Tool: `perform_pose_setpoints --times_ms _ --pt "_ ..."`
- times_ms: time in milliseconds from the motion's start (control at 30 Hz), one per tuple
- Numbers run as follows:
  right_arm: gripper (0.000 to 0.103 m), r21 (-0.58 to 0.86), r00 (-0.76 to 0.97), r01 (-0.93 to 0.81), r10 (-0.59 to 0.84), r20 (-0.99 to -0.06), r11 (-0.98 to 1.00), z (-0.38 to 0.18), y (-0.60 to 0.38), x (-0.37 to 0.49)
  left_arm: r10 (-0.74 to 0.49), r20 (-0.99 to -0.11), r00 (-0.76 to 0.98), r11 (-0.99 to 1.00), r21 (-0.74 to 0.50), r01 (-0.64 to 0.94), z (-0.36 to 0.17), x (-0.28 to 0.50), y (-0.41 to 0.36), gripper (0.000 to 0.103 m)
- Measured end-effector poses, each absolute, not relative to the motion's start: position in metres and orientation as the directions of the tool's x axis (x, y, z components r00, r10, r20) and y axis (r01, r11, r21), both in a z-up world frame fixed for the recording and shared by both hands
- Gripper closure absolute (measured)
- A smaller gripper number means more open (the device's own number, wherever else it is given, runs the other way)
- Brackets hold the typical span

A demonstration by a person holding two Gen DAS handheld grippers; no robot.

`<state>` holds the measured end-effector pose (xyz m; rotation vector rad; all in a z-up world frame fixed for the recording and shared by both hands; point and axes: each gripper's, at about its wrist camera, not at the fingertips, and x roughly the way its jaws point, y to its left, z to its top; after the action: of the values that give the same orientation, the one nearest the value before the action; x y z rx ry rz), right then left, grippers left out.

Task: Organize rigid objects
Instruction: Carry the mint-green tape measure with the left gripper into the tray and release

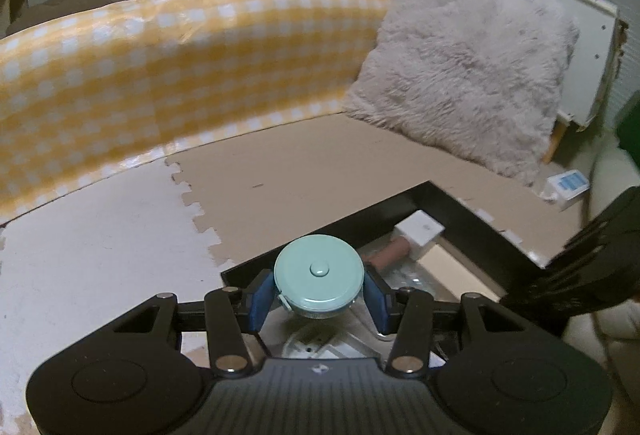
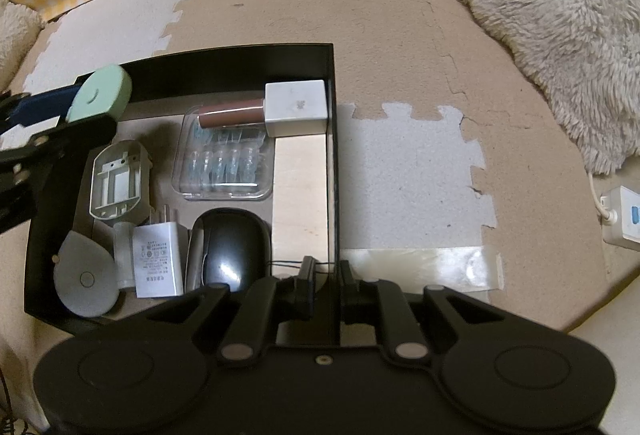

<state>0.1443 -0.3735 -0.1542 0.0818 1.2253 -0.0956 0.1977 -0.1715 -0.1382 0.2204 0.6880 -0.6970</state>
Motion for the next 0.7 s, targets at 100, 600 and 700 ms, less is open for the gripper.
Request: perform_pose_setpoints --times_ms 100,600,700 --pt "0.090 0.011 0.335 0.117 -0.029 -0.942 0.993 -0.154 -0.373 0.145 -0.501 -0.667 0.552 0.766 -0.045 0.641 -0.141 0.201 -0.169 0.053" --pt "0.090 0.012 0.336 0.118 -0.029 -0.942 0.993 -0.154 -0.373 0.145 -0.540 -0.707 0.457 0.746 -0.150 0.649 -0.125 0.185 -0.170 0.013" --pt "0.090 0.012 0.336 0.118 -0.028 -0.942 0.993 -0.154 -0.373 0.145 -0.529 -0.719 0.452 0.753 -0.151 0.641 -0.121 0.180 -0.171 0.005"
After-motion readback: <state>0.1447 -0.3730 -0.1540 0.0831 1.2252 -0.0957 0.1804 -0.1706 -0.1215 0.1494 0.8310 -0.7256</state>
